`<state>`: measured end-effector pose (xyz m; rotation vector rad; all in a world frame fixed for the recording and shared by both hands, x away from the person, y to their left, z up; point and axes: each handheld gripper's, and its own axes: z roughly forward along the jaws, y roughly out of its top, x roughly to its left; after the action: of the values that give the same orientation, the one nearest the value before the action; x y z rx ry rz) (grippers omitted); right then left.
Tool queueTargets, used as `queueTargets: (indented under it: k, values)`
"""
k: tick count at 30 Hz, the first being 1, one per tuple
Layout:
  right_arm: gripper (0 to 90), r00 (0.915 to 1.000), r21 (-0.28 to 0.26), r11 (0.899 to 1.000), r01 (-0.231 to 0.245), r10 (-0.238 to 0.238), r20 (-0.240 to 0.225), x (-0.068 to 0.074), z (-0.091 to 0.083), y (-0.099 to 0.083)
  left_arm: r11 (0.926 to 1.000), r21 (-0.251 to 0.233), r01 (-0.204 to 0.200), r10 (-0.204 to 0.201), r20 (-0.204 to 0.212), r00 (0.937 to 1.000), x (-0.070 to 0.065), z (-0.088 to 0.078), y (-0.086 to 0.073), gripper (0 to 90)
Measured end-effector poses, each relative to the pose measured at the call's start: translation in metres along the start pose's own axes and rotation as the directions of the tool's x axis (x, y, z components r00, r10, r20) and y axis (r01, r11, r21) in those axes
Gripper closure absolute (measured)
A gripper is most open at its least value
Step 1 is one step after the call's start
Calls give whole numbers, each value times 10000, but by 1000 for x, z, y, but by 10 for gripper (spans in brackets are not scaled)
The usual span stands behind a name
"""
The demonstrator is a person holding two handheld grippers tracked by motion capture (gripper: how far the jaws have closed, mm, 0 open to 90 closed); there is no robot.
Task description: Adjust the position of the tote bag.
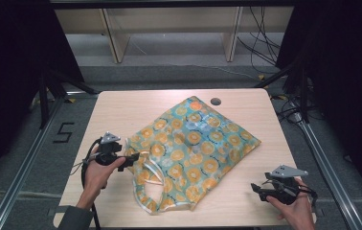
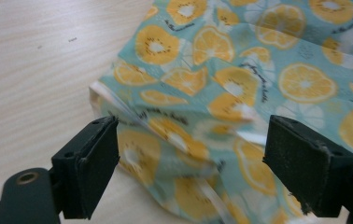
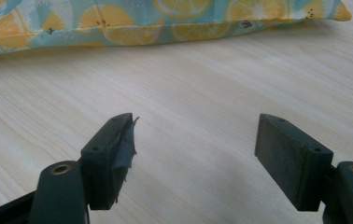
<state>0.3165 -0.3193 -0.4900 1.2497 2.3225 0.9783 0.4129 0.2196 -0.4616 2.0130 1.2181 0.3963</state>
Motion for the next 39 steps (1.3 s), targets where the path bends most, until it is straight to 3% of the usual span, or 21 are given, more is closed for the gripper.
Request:
queueTargets:
  k: [5,6,7,8,10,11,13,16,17,18,25,26,27,29,30,31,32,33,35,36,39]
  values:
    - [295,9996,-164,9997,207,-204,178,0,2,-1,9997,130,196,-194,-187,9996,13,11,10,174]
    - [295,9995,154,9997,-186,182,249,4,0,0,9993,236,301,-295,-232,9993,20,15,15,174]
    - [295,9995,154,9997,-186,182,249,4,0,0,9993,236,301,-295,-232,9993,20,15,15,174]
    - [295,9997,78,9999,64,-65,218,2,1,0,9987,323,387,-381,-187,9991,25,21,21,174]
    - [295,9996,54,9999,-150,149,219,4,2,-1,9983,426,402,-391,-265,9989,28,27,28,181]
    - [295,9993,30,9999,154,-155,341,2,1,0,9983,426,402,-391,-265,9989,28,27,28,185]
    - [295,9993,27,9999,160,-161,333,2,2,0,9968,576,554,-527,-485,9974,32,38,36,192]
    - [296,9993,-5,9997,237,-237,282,2,3,0,9969,396,674,-654,-497,9966,34,46,40,195]
    - [295,9997,14,10000,-59,58,240,5,3,-1,9953,500,831,-809,-444,9957,36,53,44,201]
    - [295,9997,44,9997,225,-225,138,2,3,0,9953,500,831,-809,-444,9957,36,53,44,208]
    - [295,9999,185,9998,44,-46,152,4,3,0,9912,980,893,-856,-408,9955,40,72,49,251]
    - [295,9996,-3,9997,256,-256,133,3,5,0,9903,1081,876,-838,-388,9957,41,74,49,275]
    - [295,9995,79,9996,280,-281,169,3,3,0,9853,1566,675,-635,-307,9975,44,74,50,320]
    - [295,9996,51,9997,244,-245,152,4,4,0,9863,1486,722,-725,-34,9974,46,76,48,357]
    - [295,9995,3,9995,305,-305,46,3,4,0,9883,1368,678,-702,126,9975,47,77,47,523]
    - [295,9995,3,9995,305,-305,46,3,4,0,9887,1385,569,-604,206,9980,47,77,45,523]
    - [295,9998,3,9998,212,-212,-1,6,5,0,9902,1333,420,-456,243,9987,48,76,44,667]
    - [295,9998,3,9998,212,-212,-1,6,5,0,9911,1289,319,-360,293,9989,48,76,42,667]
    - [296,9996,-76,10000,17,-19,-293,7,5,1,9942,1046,254,-299,422,9987,48,75,39,811]
    - [298,9997,-164,9998,83,-87,-248,8,5,2,9939,1105,13,-68,494,9988,49,72,37,835]
    - [303,9994,-236,9994,266,-271,-237,8,5,2,9945,1045,27,-88,581,9983,49,70,33,881]
